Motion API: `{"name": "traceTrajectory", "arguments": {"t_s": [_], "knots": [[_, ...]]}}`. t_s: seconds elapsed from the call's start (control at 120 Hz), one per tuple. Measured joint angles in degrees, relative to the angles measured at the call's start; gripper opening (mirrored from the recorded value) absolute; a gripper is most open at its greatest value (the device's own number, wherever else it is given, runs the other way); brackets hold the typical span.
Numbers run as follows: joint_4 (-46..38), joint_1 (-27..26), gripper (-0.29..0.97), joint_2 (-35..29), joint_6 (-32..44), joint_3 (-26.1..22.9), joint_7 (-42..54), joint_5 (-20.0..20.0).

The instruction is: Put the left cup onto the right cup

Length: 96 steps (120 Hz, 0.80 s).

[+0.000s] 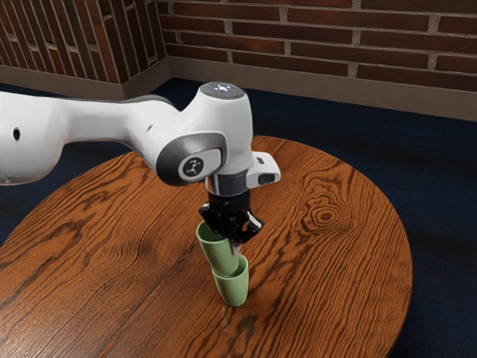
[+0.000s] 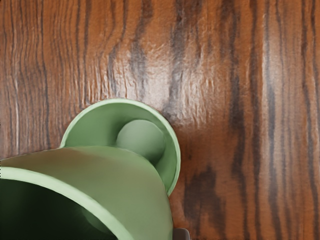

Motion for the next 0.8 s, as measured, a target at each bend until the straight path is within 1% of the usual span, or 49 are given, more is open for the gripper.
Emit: {"name": "traceTrajectory", "arguments": {"t_s": [0.467,0.8], "knots": [[-0.1,0.0,-0.10,0.8,1.5,0.0,-1.1,-0.1],[0.5,0.9,-0.10,1.6,3.1,0.0,-1.4,0.2]]}}
